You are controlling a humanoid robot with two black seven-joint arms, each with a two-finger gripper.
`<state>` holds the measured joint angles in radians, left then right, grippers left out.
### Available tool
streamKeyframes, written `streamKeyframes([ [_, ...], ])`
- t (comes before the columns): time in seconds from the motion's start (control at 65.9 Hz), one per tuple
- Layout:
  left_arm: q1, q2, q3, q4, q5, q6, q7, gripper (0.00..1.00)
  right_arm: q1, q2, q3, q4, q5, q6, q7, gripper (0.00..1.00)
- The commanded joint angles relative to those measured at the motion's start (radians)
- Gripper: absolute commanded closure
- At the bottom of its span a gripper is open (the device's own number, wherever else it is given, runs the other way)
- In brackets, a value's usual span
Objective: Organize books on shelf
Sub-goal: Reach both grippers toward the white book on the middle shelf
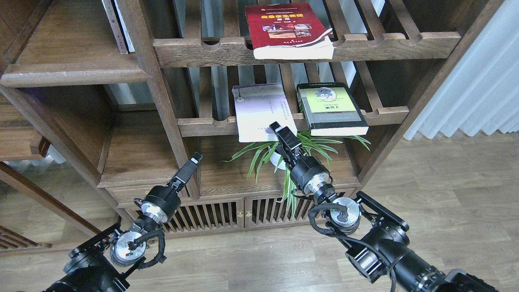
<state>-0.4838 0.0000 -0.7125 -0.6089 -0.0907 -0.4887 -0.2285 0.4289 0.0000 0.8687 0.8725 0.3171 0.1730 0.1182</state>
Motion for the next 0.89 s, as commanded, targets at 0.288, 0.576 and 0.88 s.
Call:
streamKeyframes([
  [0.288,0.013,0.000,-0.001,0.001,0.000,0.000,0.000,0.00,0.065,0.000,-0.048,-0.021,0.053,-0.089,0.000,0.04],
  [0.576,0.018,0.000,-0.001,0.012,0.000,0.000,-0.002,0.00,0.113,0.000,-0.053,-0.020,0.080,-0.135,0.000,0.23],
  [0.88,0.018,0.000,-0.002,0.011,0.000,0.000,-0.002,0.00,0.099,0.000,-0.051,-0.026,0.082,0.006,0.034,0.97],
])
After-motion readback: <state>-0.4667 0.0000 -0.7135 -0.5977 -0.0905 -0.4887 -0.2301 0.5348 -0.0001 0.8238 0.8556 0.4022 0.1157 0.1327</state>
